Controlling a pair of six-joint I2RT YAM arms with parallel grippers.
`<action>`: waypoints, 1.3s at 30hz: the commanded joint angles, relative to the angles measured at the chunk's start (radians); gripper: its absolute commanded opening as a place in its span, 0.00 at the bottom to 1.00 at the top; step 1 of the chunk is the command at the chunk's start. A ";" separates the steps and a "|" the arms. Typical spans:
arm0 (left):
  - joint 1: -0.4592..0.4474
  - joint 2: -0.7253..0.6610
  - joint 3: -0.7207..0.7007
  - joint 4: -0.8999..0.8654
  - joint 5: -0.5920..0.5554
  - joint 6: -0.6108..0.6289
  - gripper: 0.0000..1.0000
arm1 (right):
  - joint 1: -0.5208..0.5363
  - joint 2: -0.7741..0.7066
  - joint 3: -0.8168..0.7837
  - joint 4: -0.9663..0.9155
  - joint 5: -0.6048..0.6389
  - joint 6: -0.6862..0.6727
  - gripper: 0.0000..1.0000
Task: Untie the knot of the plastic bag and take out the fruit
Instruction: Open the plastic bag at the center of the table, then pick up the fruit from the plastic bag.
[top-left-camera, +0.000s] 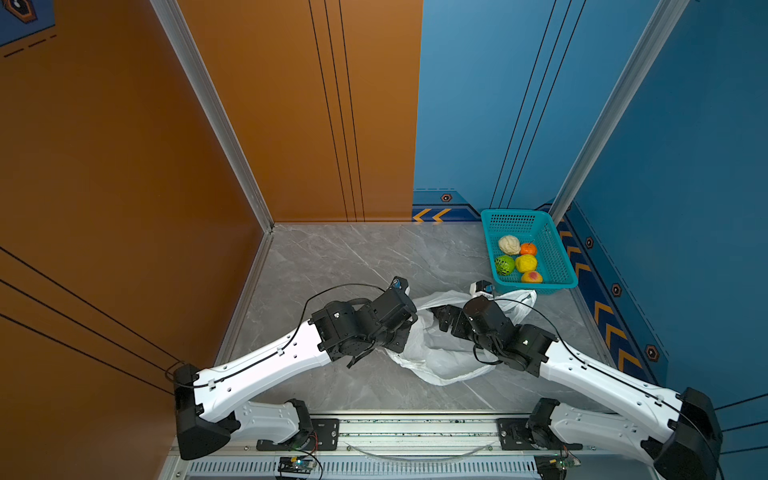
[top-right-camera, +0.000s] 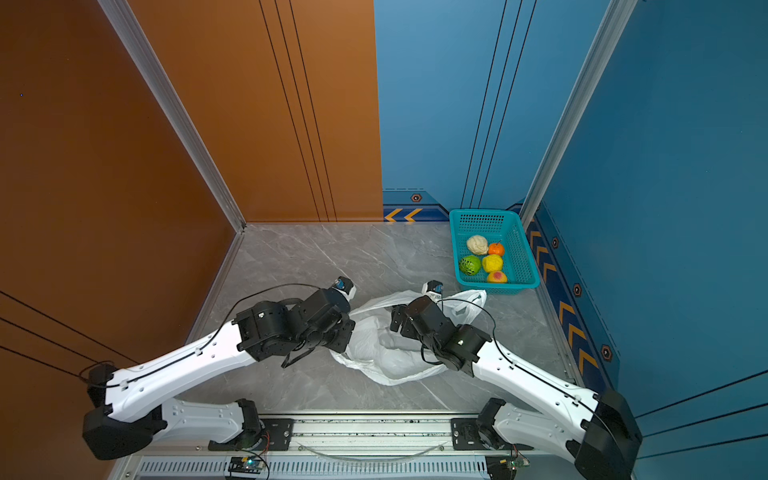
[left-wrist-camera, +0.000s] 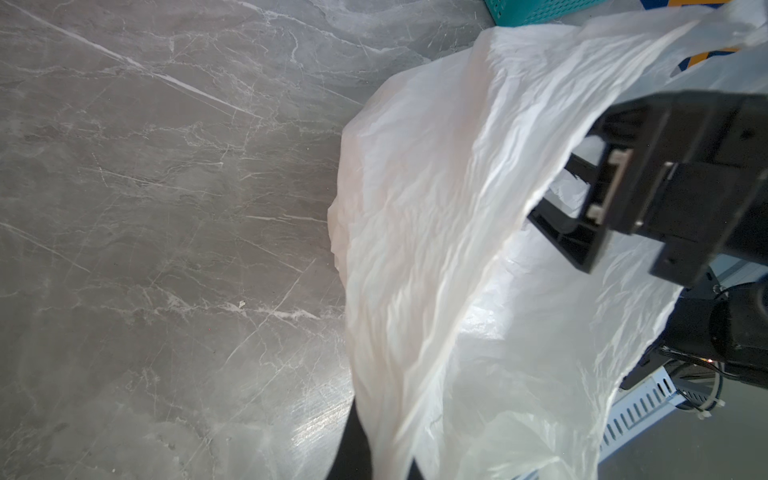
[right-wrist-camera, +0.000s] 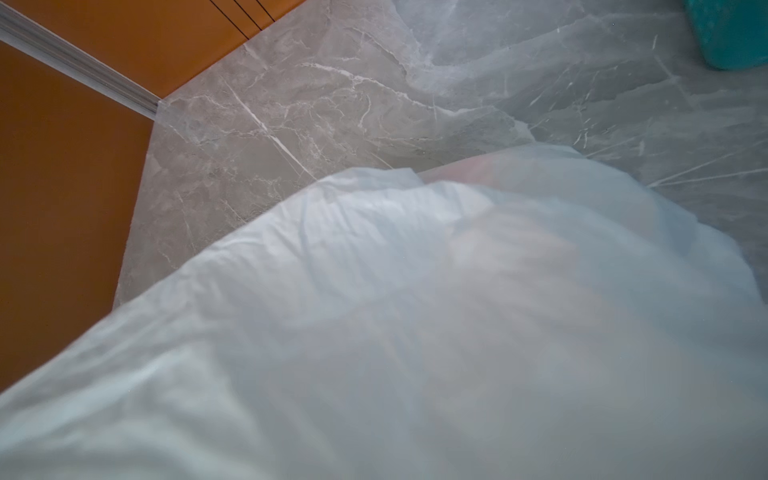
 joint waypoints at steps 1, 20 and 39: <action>0.013 -0.009 -0.002 0.004 0.018 -0.017 0.00 | 0.046 -0.084 0.007 -0.170 -0.056 -0.056 1.00; 0.001 -0.021 0.020 0.012 0.034 -0.002 0.00 | 0.040 0.127 -0.040 -0.040 -0.247 -0.130 1.00; -0.057 -0.026 -0.126 0.010 0.135 0.000 0.00 | -0.144 0.286 0.028 0.017 0.123 -0.045 1.00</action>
